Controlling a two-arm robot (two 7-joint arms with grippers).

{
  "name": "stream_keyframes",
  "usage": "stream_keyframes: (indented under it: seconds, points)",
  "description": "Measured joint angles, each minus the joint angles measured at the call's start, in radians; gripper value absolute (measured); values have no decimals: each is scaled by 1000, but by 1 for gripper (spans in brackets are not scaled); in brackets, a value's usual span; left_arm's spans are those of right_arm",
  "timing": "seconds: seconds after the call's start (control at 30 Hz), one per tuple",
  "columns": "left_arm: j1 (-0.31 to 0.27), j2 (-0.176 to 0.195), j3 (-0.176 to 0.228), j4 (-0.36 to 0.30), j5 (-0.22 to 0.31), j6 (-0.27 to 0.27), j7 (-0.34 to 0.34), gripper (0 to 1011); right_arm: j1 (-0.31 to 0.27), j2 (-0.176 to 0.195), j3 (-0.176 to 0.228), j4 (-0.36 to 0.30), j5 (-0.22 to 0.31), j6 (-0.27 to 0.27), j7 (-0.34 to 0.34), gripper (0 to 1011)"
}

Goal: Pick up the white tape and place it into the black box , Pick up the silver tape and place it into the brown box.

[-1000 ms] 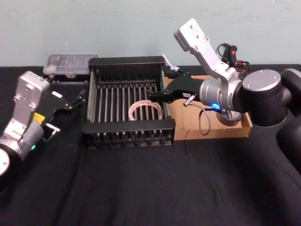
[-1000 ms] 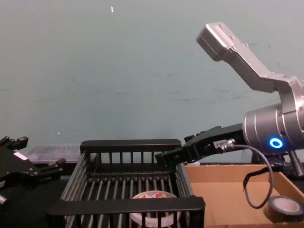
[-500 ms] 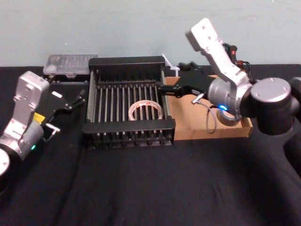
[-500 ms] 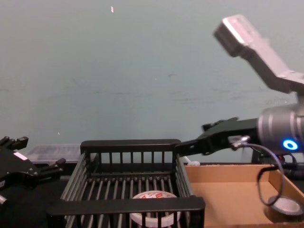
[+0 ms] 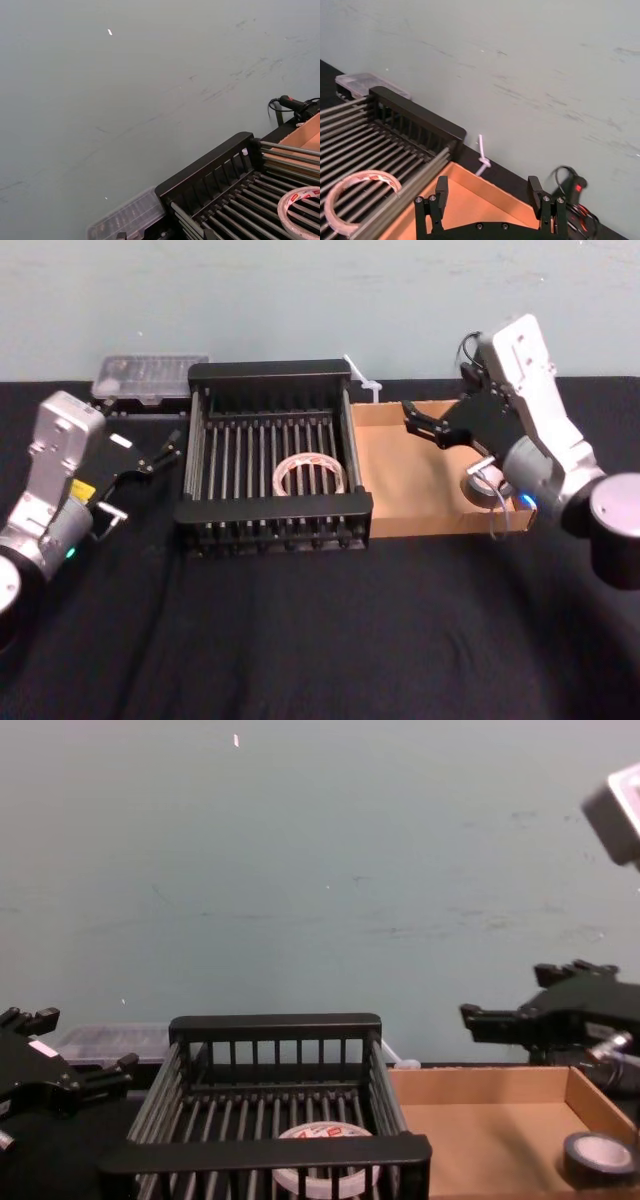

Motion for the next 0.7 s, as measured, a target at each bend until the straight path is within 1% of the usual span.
stream_keyframes:
  seconds: [0.03,0.13,0.2,0.27,0.43,0.7]
  points:
    - [0,0,0,0,0,0,0,1001,-16,3,7,-5,-5,-15,-6,1002]
    - [0,0,0,0,0,0,0,1001,-45,8,19,-14,-12,-37,-16,1002]
    - [0,0,0,0,0,0,0,1001,-81,13,31,-25,-23,-60,-30,1002]
    - [0,0,0,0,0,0,0,1002,-99,15,36,-31,-30,-65,-37,1002]
    - [0,0,0,0,0,0,0,1001,-147,13,51,-51,-46,-63,-55,1002]
    - [0,0,0,0,0,0,0,1001,-171,-9,76,-57,-51,-38,-62,1002]
